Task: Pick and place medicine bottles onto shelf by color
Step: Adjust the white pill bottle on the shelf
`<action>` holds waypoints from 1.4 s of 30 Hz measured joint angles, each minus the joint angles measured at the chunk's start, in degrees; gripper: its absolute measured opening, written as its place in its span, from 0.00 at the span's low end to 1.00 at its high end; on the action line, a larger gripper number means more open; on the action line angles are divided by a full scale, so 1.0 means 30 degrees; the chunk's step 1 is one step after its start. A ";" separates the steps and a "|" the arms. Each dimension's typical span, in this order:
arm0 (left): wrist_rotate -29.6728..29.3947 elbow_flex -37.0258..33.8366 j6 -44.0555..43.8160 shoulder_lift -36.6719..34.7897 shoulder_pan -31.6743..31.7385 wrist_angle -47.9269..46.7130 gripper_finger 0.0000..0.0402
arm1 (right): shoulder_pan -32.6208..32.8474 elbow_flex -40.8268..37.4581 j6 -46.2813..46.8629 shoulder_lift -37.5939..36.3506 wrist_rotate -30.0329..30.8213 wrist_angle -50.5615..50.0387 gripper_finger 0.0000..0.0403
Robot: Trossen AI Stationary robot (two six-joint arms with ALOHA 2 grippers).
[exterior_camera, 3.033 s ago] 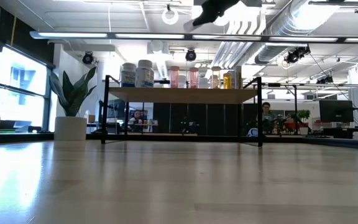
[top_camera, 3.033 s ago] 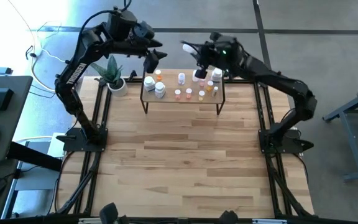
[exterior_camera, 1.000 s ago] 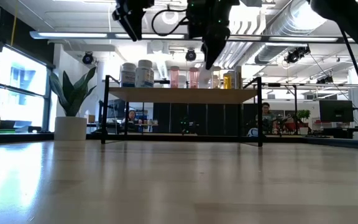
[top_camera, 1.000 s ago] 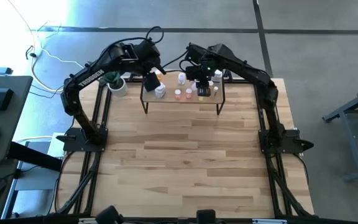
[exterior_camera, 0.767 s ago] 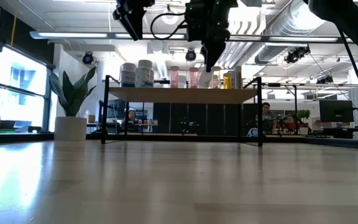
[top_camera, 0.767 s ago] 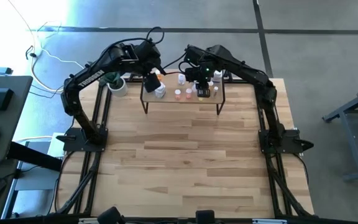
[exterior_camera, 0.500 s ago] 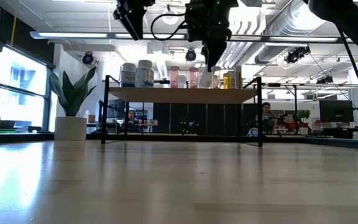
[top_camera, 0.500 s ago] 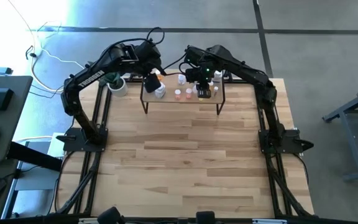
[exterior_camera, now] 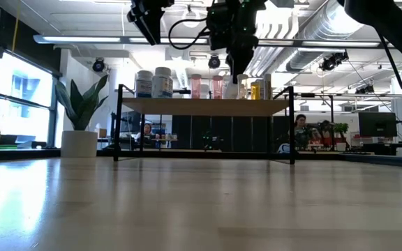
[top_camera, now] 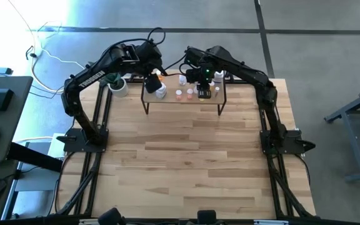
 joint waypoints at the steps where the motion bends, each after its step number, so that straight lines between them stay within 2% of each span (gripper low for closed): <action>1: 0.0000 0.0000 0.0000 0.0000 0.0000 0.0000 0.57 | -0.0004 0.0000 0.0000 0.0000 0.0000 -0.0028 0.32; 10: 0.0000 0.0000 0.0007 0.0000 0.0000 -0.0004 0.57 | 0.0043 0.0000 -0.0271 0.0112 0.0005 -0.0103 0.33; 19: 0.0007 0.0000 0.0312 0.0000 0.0000 -0.0007 0.57 | 0.0076 0.0000 -0.0150 0.0117 0.0005 0.0269 0.39; 42: 0.0015 0.0000 0.0359 0.0007 0.0000 -0.0080 0.57 | 0.0084 0.0000 0.0381 0.0117 -0.0138 0.0420 0.39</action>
